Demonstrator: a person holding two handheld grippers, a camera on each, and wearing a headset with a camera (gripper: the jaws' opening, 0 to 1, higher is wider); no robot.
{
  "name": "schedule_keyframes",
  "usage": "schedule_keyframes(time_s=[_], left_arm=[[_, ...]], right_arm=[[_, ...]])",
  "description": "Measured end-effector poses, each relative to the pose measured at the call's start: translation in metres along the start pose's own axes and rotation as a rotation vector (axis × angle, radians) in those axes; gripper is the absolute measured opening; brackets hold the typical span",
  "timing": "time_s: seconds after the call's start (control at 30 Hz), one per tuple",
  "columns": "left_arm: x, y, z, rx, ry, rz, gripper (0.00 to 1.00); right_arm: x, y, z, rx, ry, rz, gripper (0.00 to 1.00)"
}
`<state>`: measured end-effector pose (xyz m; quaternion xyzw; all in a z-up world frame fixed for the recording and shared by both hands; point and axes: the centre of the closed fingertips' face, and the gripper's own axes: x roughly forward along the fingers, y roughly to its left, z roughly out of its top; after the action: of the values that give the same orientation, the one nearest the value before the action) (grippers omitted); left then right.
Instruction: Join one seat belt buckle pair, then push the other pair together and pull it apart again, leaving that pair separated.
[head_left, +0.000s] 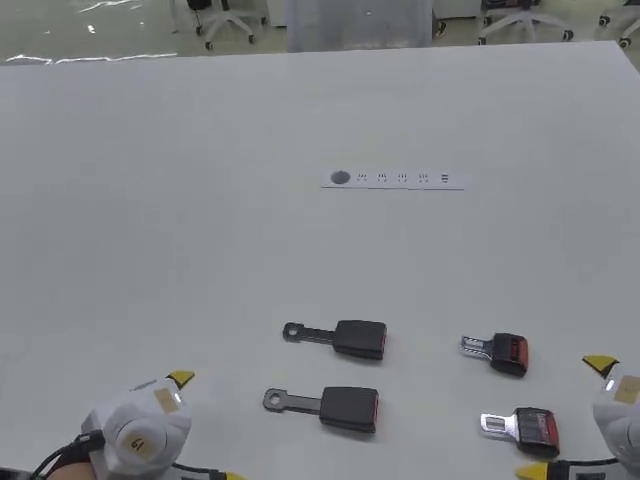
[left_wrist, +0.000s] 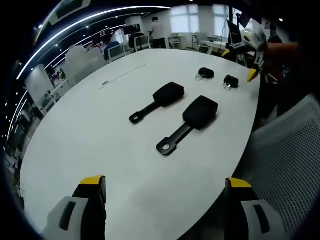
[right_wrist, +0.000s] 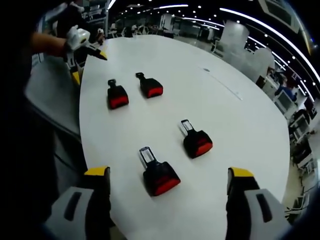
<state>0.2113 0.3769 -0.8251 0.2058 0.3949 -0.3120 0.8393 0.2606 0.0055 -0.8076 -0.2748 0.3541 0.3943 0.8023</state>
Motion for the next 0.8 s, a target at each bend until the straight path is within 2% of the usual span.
schedule_keyframes(time_s=[0.27, 0.67, 0.77, 0.8], left_arm=[[0.0, -0.006, 0.006, 0.012, -0.002, 0.007, 1.0], [-0.004, -0.008, 0.016, 0.044, -0.024, 0.002, 0.96], [-0.003, -0.009, 0.019, 0.047, -0.037, -0.001, 0.95], [-0.003, -0.01, 0.022, 0.057, -0.055, -0.007, 0.94]], right_arm=[[-0.003, 0.002, -0.006, 0.028, -0.002, -0.015, 0.96], [-0.004, 0.012, -0.005, 0.002, 0.009, -0.005, 0.9], [-0.005, 0.011, -0.003, 0.009, -0.001, -0.011, 0.87], [-0.005, 0.013, -0.002, 0.011, -0.007, 0.002, 0.82]])
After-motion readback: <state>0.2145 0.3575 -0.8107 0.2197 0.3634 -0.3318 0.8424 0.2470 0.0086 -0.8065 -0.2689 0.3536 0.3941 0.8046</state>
